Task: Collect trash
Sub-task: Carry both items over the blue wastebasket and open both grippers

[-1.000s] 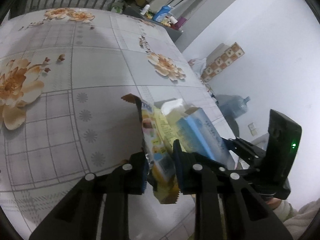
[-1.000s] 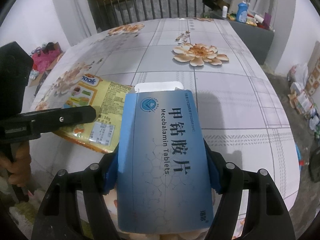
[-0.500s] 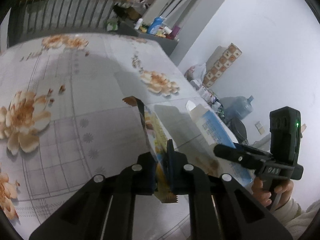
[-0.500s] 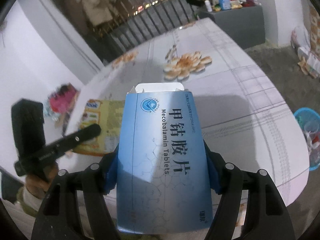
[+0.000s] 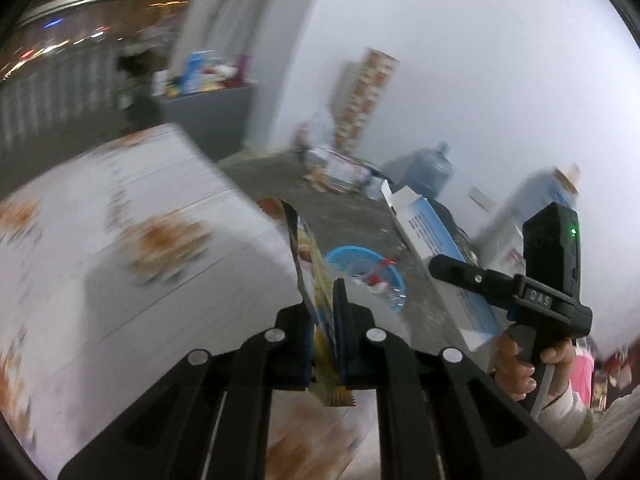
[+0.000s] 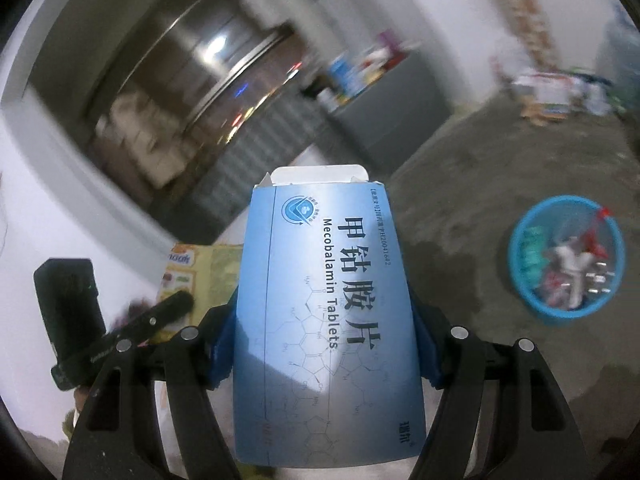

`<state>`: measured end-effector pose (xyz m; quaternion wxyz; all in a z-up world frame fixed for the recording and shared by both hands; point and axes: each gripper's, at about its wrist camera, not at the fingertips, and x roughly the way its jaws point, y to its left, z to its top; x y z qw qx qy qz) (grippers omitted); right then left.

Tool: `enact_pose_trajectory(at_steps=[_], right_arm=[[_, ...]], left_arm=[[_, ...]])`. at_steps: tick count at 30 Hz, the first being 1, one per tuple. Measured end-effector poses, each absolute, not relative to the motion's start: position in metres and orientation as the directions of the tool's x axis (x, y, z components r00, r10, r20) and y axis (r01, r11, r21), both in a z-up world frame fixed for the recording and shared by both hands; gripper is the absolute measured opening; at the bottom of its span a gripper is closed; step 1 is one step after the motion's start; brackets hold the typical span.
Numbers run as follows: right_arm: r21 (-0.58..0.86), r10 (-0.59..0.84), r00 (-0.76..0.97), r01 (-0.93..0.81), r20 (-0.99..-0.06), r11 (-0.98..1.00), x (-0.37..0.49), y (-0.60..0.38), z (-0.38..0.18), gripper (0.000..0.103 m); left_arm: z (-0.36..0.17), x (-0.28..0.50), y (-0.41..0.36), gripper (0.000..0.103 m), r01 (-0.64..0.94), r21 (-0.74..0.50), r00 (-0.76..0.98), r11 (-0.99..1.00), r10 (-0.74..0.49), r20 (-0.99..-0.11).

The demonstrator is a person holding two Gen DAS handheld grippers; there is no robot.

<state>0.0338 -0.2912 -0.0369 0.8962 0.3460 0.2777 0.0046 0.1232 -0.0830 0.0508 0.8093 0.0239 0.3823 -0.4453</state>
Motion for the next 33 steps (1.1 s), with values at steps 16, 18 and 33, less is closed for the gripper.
enact_pose_trajectory(at_steps=[16,18,33], right_arm=[[0.653,-0.007,0.735,0.607,-0.678,0.454,0.040,-0.478,-0.146,0.067],[0.625,-0.033,0.704,0.650,-0.710,0.432,0.055,-0.495,-0.158,0.069],[0.623,-0.060,0.666,0.723,-0.744,0.299,0.036,-0.521,-0.219,0.080]], left_arm=[[-0.050,0.167,-0.380,0.009,0.906,-0.184,0.029,0.382,-0.490,-0.871],[-0.066,0.173,-0.403,0.009,0.911,-0.171,0.027,0.375,-0.468,-0.883],[-0.116,0.205,-0.429,0.064,0.817,-0.302,-0.039,0.491,-0.476,-0.879]])
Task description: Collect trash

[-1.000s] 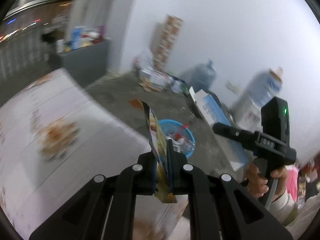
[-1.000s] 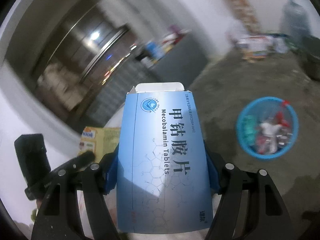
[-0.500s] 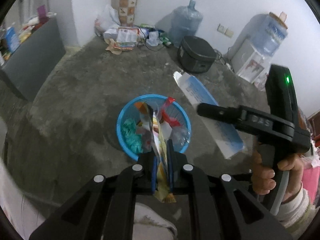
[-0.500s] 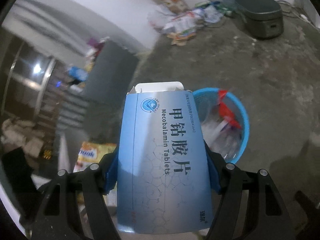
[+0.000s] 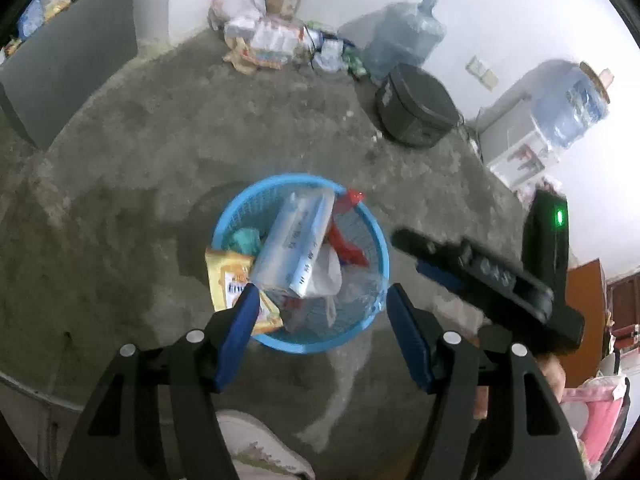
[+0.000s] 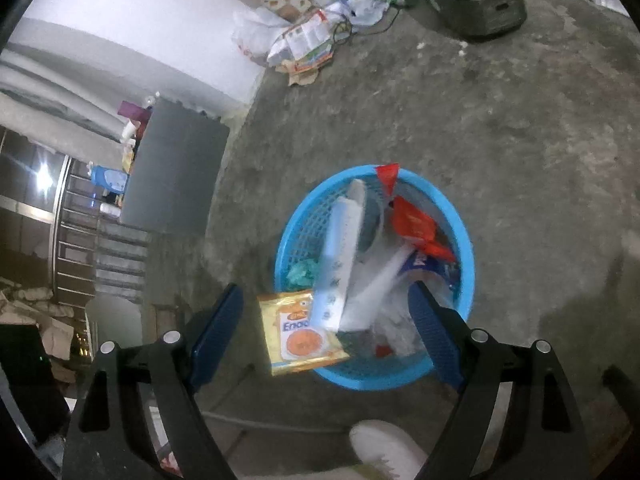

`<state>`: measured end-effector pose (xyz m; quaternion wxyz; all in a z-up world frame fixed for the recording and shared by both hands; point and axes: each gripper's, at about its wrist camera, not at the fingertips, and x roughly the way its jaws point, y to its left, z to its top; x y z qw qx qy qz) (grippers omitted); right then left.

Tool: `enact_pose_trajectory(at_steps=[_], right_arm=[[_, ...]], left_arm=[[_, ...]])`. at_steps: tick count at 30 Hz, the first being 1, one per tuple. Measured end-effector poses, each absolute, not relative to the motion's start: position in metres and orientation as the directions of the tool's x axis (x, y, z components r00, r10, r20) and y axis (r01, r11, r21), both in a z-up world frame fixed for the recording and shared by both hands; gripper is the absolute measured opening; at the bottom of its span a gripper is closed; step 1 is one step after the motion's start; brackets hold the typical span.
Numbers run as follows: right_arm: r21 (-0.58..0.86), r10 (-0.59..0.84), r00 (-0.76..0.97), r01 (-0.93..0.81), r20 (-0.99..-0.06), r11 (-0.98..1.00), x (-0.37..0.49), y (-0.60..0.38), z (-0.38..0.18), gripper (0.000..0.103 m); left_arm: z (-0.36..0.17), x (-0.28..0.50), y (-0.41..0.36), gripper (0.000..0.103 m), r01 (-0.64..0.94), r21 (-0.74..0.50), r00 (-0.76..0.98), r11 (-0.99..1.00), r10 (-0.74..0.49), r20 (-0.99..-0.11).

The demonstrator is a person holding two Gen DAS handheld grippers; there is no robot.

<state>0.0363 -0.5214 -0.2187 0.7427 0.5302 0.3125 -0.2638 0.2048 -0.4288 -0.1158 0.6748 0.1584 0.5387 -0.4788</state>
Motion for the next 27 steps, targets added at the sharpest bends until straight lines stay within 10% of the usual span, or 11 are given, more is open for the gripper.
enact_pose_trajectory(at_steps=[27], right_arm=[[0.329,-0.288,0.740,0.565,-0.607,0.757,0.013,-0.360,-0.039,0.094]], left_arm=[[0.101,0.130,-0.172,0.097,0.744,-0.230,0.415,0.627,-0.704,-0.576]])
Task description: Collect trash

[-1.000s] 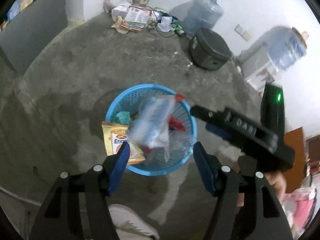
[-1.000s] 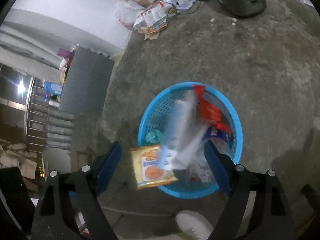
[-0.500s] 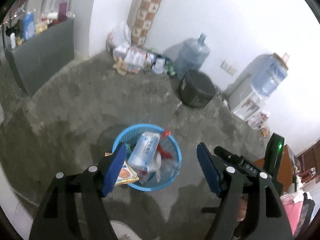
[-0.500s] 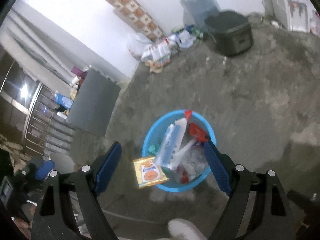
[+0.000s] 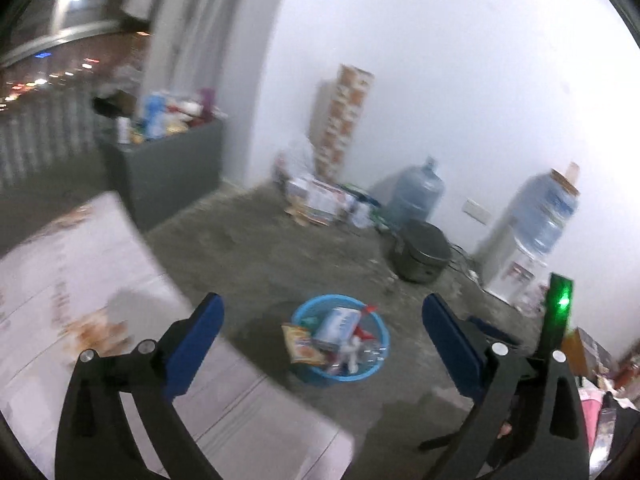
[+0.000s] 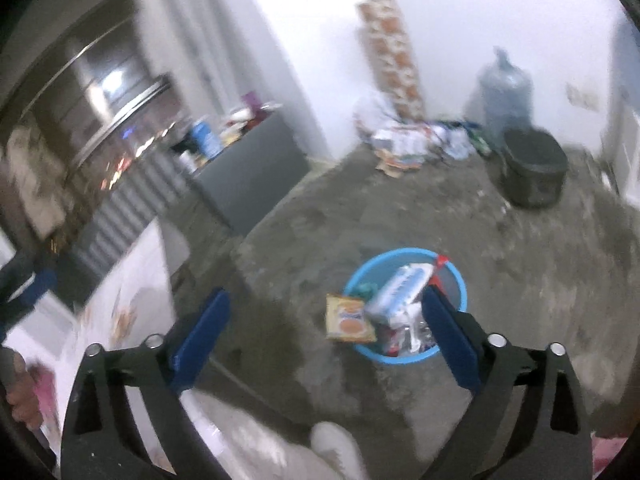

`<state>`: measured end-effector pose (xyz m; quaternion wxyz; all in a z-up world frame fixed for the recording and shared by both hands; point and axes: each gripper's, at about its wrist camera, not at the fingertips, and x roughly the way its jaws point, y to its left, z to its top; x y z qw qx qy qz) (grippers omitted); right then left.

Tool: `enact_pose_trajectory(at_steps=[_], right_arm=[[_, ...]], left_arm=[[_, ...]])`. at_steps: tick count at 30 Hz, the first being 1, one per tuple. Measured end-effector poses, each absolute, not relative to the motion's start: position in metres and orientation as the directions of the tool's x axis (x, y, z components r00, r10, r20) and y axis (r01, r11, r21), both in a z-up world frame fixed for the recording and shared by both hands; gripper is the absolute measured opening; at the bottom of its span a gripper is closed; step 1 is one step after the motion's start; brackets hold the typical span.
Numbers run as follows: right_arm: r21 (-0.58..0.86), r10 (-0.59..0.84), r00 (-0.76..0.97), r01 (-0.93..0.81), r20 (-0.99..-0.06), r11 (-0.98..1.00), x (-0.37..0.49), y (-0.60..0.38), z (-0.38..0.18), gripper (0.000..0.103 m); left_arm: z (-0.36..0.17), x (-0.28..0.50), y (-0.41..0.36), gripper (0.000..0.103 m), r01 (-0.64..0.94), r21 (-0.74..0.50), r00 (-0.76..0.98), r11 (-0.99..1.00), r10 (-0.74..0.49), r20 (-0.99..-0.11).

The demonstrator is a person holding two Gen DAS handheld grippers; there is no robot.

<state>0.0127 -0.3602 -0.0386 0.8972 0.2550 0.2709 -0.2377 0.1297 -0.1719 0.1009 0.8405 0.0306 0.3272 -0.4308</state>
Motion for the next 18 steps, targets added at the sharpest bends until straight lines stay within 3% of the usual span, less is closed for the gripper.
enact_pose_trajectory(at_steps=[5,9,18], right_arm=[[0.154,-0.295,0.749,0.465,-0.593,0.872,0.019,-0.291,-0.020,0.095],[0.054,-0.298,0.775,0.392,-0.557,0.918,0.016,-0.249,-0.012,0.095],[-0.031,-0.202,0.804,0.223,-0.559,0.974,0.019,-0.181,-0.015,0.095]], left_arm=[[0.084,0.089,-0.113,0.097,0.543,-0.048,0.641,0.838,-0.451,-0.622],[0.064,0.077,-0.078,0.097,0.443,-0.058,0.622,0.895,-0.353,-0.698],[0.058,0.046,-0.008,0.097,0.176,0.003,0.763,0.984,-0.134,-0.632]])
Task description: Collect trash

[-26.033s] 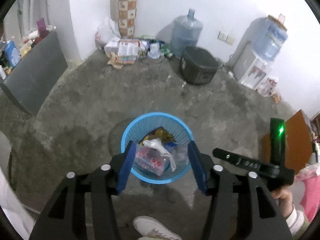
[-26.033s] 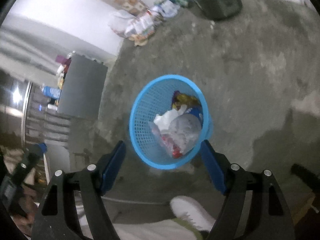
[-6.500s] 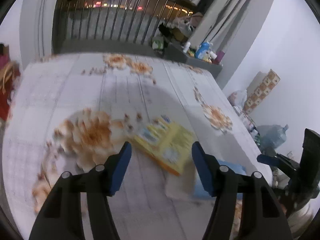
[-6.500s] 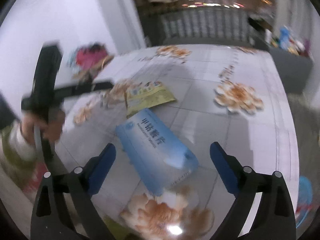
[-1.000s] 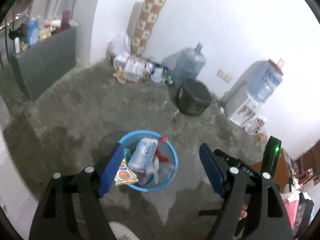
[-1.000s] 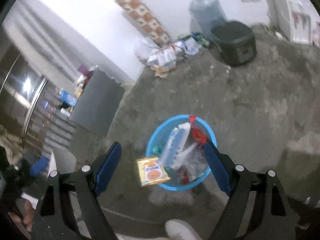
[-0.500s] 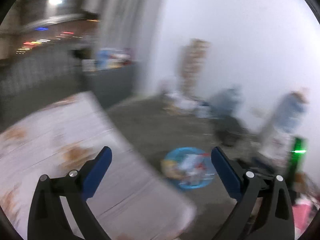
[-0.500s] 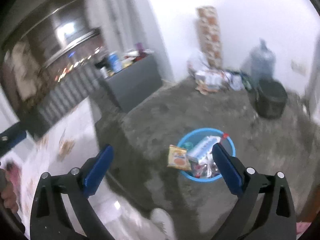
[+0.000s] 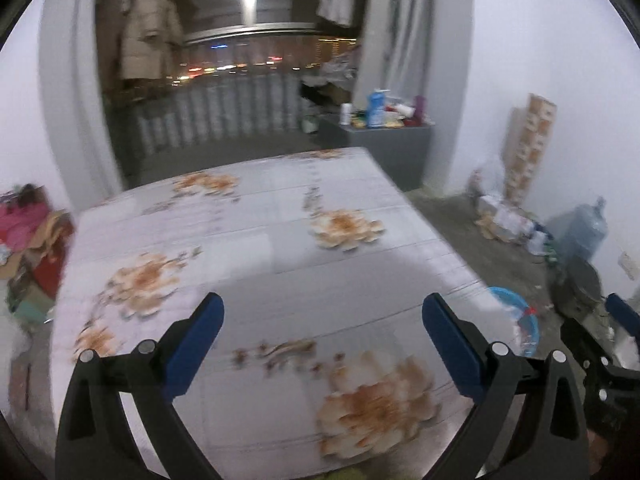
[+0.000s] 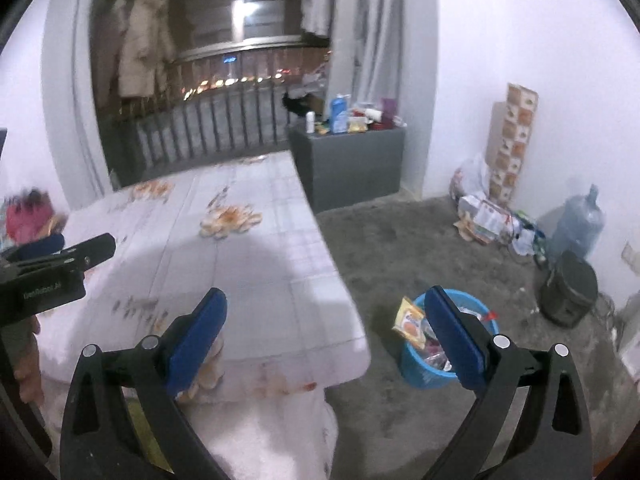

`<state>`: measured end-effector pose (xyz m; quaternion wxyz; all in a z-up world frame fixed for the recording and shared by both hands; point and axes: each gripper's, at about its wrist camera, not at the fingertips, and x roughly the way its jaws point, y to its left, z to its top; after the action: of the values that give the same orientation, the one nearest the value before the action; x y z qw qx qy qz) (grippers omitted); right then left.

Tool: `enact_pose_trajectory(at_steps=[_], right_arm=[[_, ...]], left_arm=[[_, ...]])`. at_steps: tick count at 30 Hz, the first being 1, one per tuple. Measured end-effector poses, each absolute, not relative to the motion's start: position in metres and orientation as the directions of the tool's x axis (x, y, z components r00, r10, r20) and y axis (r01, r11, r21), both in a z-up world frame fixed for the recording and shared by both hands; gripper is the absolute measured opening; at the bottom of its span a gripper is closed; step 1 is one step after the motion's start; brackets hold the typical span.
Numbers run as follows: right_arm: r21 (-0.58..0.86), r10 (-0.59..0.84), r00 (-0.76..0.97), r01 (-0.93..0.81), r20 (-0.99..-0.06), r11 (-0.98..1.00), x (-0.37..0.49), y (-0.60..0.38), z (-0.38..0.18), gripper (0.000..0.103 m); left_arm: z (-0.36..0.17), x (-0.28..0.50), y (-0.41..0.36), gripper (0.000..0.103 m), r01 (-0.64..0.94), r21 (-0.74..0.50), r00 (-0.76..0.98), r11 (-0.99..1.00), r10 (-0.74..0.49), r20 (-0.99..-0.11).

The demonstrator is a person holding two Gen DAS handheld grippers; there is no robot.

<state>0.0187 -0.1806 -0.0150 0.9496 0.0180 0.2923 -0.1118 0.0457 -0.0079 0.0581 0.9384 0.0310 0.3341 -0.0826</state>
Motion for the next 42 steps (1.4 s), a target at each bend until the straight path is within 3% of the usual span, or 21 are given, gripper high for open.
enact_pose_trajectory(at_steps=[3,8,15,42], right_arm=[[-0.081,-0.209,0.770,0.201,-0.602,0.976,0.021,-0.167,-0.026,0.095],[-0.181,-0.287,0.668,0.225,-0.687,0.957,0.034,-0.166,-0.056,0.095],[-0.116,-0.273,0.606,0.286,-0.747,0.951,0.027,-0.184,-0.072,0.095],[-0.147,-0.332,0.579,0.343,-0.745,0.928,0.021,-0.195,-0.069,0.095]], left_arm=[[0.039,0.044,-0.006,0.097,0.141,0.059,0.709,0.988,-0.059,-0.703],[0.008,0.043,-0.014,0.097,0.186,0.093,0.599,0.978,-0.038,-0.800],[0.010,0.046,-0.012,0.097,0.163,0.095,0.636,0.982,-0.031,-0.771],[0.010,0.058,0.000,0.097,0.088,0.040,0.620,0.995,-0.023,-0.784]])
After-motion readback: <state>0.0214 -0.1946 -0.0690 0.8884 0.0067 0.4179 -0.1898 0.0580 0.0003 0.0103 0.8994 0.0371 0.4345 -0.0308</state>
